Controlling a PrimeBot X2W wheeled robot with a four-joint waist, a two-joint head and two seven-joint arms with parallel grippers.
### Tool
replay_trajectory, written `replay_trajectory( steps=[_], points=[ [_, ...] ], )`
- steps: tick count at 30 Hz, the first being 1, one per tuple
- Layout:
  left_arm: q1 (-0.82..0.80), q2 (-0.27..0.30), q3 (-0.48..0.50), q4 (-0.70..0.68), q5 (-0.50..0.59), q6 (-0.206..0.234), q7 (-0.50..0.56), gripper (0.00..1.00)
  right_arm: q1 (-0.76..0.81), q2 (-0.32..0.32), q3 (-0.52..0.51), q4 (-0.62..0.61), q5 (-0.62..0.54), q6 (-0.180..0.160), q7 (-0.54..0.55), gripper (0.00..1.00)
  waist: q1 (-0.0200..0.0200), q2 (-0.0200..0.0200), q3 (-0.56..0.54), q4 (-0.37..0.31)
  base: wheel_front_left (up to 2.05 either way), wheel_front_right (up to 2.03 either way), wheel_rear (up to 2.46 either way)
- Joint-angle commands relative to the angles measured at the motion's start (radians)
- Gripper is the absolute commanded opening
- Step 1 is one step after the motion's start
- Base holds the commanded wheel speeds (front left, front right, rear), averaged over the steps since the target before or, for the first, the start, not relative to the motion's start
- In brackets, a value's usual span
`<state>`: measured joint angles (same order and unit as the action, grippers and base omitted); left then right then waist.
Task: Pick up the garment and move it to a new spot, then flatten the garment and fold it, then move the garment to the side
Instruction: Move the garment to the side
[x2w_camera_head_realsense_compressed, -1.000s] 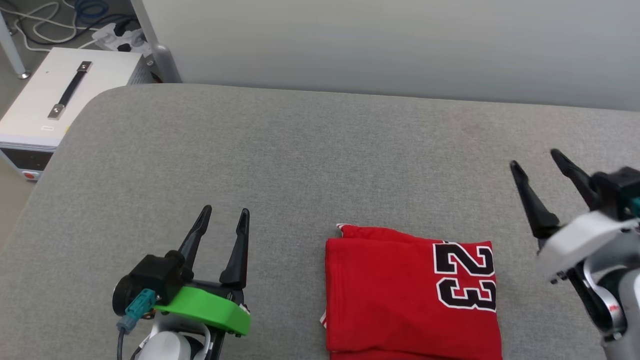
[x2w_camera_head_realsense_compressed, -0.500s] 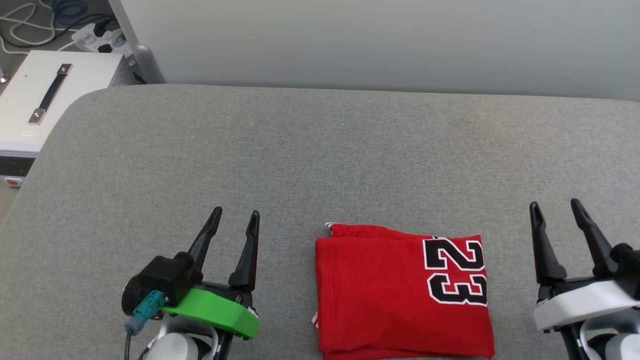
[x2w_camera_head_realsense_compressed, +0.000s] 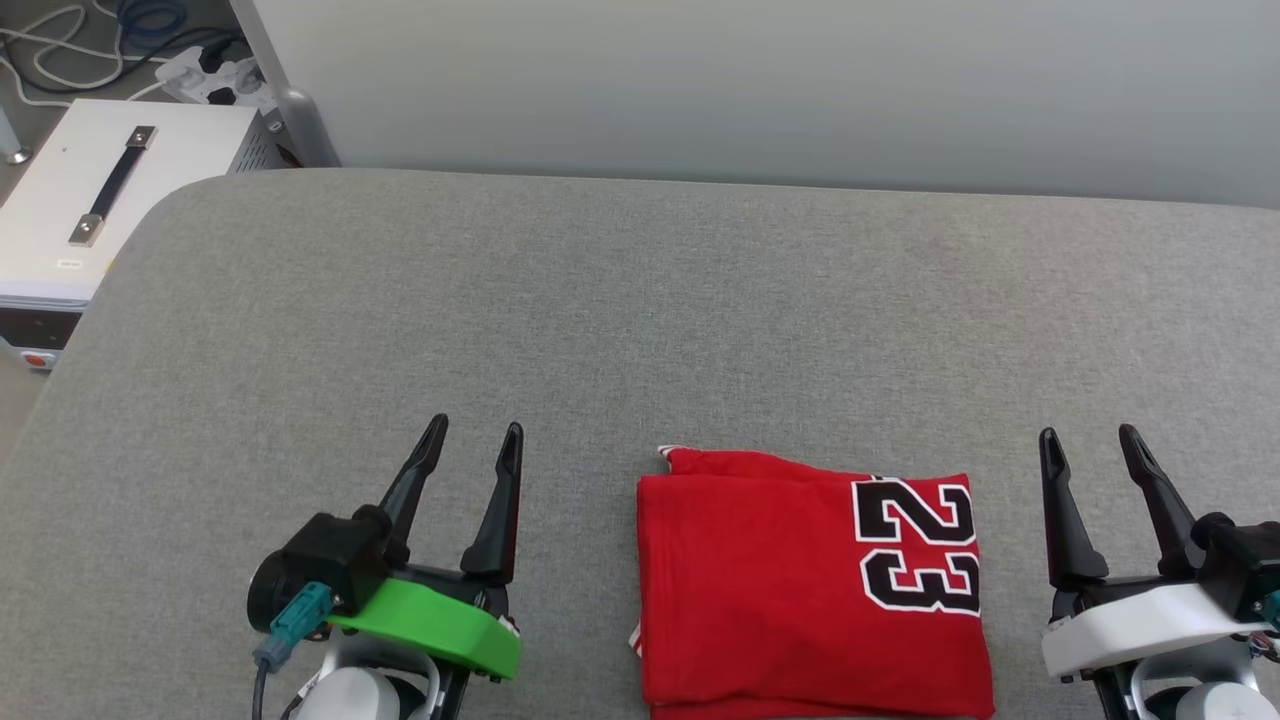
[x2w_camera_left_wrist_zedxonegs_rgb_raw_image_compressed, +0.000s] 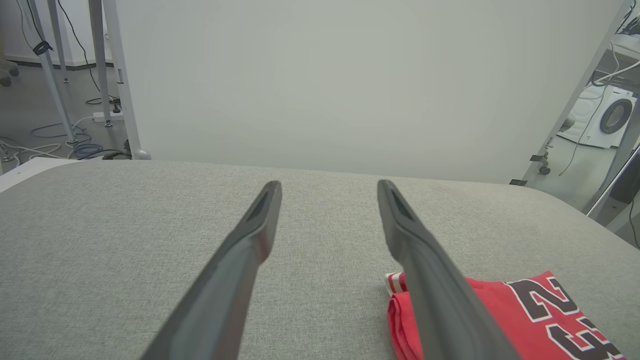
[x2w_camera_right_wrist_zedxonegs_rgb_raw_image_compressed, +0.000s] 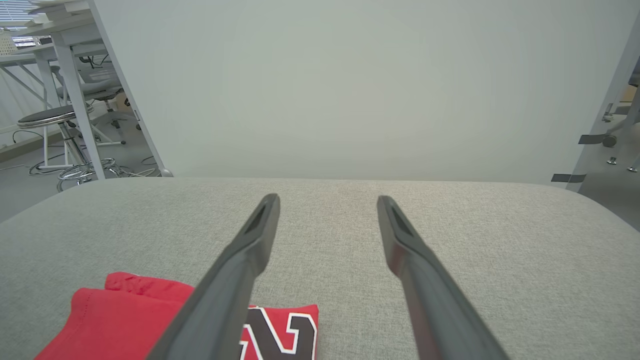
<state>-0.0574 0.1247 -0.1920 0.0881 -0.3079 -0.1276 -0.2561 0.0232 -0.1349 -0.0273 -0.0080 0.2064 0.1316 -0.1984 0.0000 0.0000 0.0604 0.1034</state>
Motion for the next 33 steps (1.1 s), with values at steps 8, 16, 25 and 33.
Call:
replay_trajectory(
  steps=[8, 16, 25, 33],
  points=[
    [0.020, -0.005, -0.004, 0.001, 0.003, -0.003, -0.006, 1.00, 0.011, -0.009, 0.009, 0.004, 0.000, -0.001, 0.021, 1.00, 0.0000, 0.0000, 0.001, 0.001, 0.00, 0.00, 0.00],
    [0.005, -0.007, -0.005, 0.014, -0.023, -0.003, -0.006, 1.00, -0.001, -0.058, 0.068, -0.047, 0.098, -0.001, 0.363, 1.00, 0.0000, 0.0000, 0.024, 0.002, 0.00, 0.00, 0.00],
    [-0.029, -0.010, -0.027, 0.015, -0.006, -0.003, -0.006, 1.00, -0.034, -0.062, 0.040, -0.182, 0.161, -0.001, 0.967, 1.00, 0.0000, 0.0000, 0.088, 0.028, 0.00, 0.00, 0.00],
    [-0.057, -0.008, -0.041, 0.020, -0.008, -0.003, -0.006, 1.00, -0.042, -0.042, -0.003, -0.196, 0.081, -0.001, 1.188, 1.00, 0.0000, 0.0000, 0.131, 0.075, 0.00, 0.00, 0.00]
  ],
)
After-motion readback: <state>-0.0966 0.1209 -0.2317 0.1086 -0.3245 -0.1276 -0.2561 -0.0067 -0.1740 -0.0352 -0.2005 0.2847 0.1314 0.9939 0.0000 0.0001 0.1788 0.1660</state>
